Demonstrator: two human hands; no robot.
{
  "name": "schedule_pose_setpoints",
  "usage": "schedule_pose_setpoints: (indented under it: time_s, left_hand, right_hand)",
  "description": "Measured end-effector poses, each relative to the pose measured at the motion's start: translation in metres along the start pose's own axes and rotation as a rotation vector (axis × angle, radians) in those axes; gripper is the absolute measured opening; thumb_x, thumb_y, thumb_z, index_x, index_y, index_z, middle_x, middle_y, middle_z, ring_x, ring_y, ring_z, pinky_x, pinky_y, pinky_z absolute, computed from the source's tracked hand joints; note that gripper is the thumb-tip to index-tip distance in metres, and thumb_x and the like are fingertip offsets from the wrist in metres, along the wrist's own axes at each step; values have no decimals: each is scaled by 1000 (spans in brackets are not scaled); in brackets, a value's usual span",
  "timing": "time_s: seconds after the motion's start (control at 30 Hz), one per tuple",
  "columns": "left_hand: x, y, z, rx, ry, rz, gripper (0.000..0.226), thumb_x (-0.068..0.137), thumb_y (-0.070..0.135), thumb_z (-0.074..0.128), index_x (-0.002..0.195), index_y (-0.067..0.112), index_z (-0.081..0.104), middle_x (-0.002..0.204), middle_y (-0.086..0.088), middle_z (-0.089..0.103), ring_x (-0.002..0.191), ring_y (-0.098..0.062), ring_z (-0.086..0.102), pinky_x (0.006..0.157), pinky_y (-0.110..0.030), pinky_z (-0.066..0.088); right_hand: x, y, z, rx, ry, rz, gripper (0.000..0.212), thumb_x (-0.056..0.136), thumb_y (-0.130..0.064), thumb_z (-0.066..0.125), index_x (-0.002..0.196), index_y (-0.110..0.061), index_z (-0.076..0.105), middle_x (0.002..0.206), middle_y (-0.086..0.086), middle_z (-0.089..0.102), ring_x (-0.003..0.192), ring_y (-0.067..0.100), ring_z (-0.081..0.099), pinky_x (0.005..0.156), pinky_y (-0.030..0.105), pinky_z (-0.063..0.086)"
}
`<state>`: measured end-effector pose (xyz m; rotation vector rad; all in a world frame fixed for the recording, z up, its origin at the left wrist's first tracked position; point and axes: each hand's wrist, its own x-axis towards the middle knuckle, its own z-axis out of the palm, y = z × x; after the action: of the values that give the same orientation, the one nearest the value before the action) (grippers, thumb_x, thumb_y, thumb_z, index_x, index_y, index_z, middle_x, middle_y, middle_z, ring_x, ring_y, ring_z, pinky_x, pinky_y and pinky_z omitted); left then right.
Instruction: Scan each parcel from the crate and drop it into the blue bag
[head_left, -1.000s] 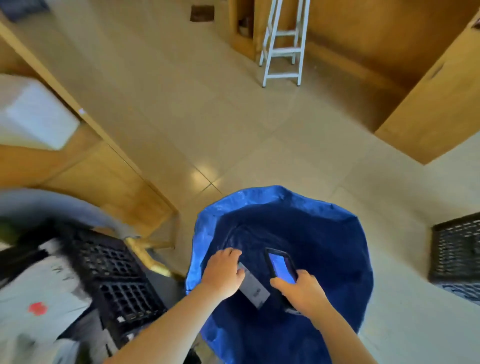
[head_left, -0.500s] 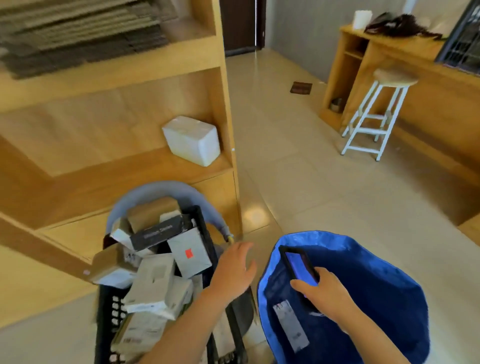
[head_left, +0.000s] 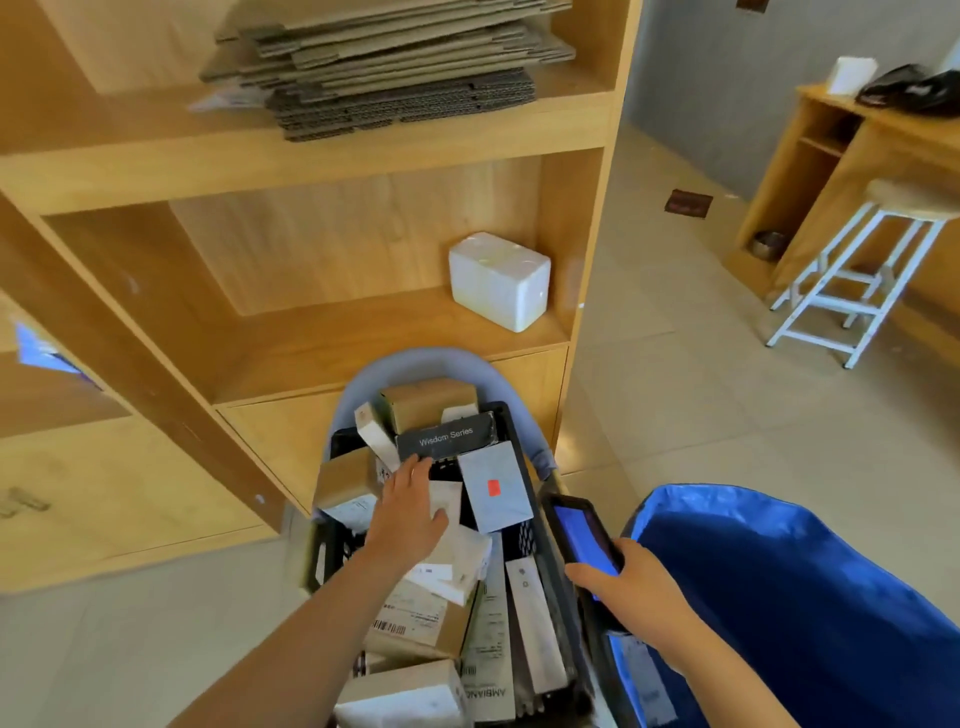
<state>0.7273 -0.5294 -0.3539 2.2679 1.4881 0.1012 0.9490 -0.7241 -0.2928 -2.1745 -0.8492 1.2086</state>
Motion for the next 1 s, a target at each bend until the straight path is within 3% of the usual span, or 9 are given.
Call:
schedule_pose_setpoints:
  time_s: [0.1, 0.17, 0.3, 0.5, 0.73, 0.9, 1.0]
  left_hand:
    - [26, -3, -5, 133, -32, -19, 91, 91, 33, 61, 156, 14, 0, 163, -8, -1, 150, -31, 4, 120, -44, 18]
    - [46, -4, -8, 213, -12, -17, 92, 91, 29, 62, 156, 14, -1, 162, -8, 1, 150, -29, 5, 118, -43, 21]
    - [79, -10, -12, 340, -12, 60, 82, 89, 18, 62, 154, 15, 11, 158, -7, 16, 147, -28, 15, 113, -42, 30]
    - [96, -15, -10, 467, 46, 178, 66, 91, 23, 58, 148, 22, 26, 140, -1, 42, 129, -25, 40, 100, -40, 40]
    - [60, -19, -15, 235, 205, 247, 62, 80, 24, 71, 136, 23, 47, 129, -1, 53, 120, -26, 47, 96, -45, 45]
    - [10, -27, -17, -18, 254, 229, 66, 77, 14, 74, 136, 19, 46, 131, -4, 49, 120, -26, 44, 95, -44, 51]
    - [-22, -28, -15, -255, 285, 103, 63, 79, 12, 74, 134, 18, 44, 127, -1, 47, 116, -18, 47, 88, -33, 53]
  right_hand:
    - [1, -12, 10, 9, 10, -24, 34, 78, -44, 77, 99, -20, 63, 93, 0, 72, 85, 17, 70, 81, 37, 61]
    - [1, -17, 12, 9, 10, -35, 40, 75, -48, 77, 101, -21, 64, 95, 0, 72, 85, 18, 71, 81, 39, 61]
    - [-1, -22, 10, -15, 23, -32, 48, 72, -52, 76, 105, -20, 60, 102, 3, 69, 91, 21, 70, 82, 39, 61]
    - [-3, -25, 1, -22, 37, -20, 50, 70, -56, 74, 105, -25, 59, 105, -2, 66, 93, 16, 67, 83, 37, 60]
    - [-4, -26, -6, -21, 21, -21, 29, 82, -42, 76, 100, -29, 57, 99, -2, 67, 86, 14, 67, 68, 23, 53]
    - [-1, -33, -6, -17, -18, -23, 30, 82, -40, 76, 103, -27, 59, 98, -3, 69, 87, 15, 69, 76, 32, 59]
    - [-1, -38, -3, -14, -41, -34, 27, 83, -39, 77, 99, -30, 57, 99, -3, 69, 89, 17, 69, 83, 39, 60]
